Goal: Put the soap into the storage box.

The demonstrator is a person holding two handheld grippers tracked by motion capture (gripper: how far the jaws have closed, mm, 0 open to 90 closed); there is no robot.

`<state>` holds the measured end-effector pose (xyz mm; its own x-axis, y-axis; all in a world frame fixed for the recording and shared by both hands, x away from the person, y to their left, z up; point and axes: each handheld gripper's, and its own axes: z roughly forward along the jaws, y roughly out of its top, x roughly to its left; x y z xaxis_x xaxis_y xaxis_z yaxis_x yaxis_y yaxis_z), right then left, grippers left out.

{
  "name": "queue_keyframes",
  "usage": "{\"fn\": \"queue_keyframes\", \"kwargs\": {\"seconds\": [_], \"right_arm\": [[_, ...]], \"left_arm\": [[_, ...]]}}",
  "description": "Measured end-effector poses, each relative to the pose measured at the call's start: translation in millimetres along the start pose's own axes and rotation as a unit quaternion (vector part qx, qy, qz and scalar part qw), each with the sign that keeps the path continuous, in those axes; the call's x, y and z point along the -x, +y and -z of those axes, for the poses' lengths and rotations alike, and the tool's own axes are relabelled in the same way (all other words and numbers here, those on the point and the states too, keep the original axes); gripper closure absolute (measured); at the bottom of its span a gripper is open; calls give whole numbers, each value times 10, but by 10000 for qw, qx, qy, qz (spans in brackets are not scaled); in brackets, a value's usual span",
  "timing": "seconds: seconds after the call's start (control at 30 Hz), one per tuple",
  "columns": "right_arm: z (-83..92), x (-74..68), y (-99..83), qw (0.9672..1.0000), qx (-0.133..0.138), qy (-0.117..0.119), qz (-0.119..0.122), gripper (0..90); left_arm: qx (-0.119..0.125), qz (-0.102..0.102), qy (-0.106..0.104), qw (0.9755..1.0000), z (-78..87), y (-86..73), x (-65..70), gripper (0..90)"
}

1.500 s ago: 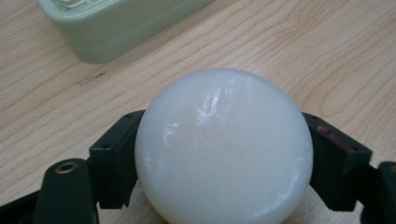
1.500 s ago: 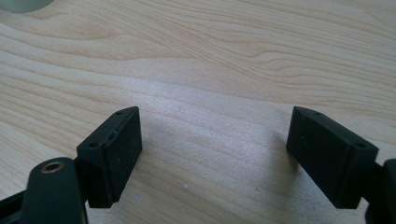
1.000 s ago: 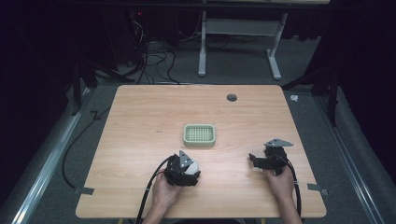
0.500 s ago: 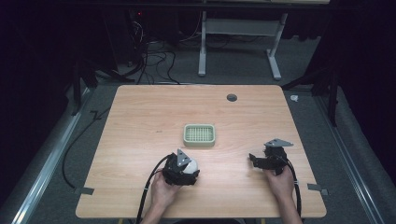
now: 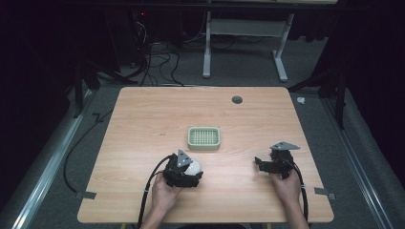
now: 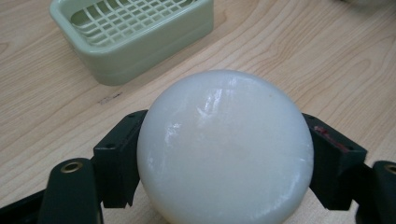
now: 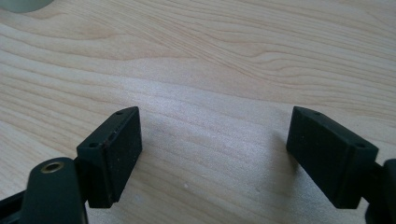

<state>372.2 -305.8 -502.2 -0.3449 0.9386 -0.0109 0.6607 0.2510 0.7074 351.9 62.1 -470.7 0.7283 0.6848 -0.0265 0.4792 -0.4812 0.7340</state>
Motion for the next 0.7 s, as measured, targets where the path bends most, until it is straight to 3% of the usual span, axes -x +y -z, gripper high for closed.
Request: {"fn": "queue_keyframes", "kwargs": {"seconds": [0.17, 0.7], "right_arm": [[0, 1, 0, 10000, 1, 2, 2, 190], [-1, 3, 0, 10000, 8, 3, 10, 190]], "left_arm": [[119, 251, -259, 9993, 44, 21, -67, 248], [33, 69, -205, 9998, 112, 204, -130, 248]]}}
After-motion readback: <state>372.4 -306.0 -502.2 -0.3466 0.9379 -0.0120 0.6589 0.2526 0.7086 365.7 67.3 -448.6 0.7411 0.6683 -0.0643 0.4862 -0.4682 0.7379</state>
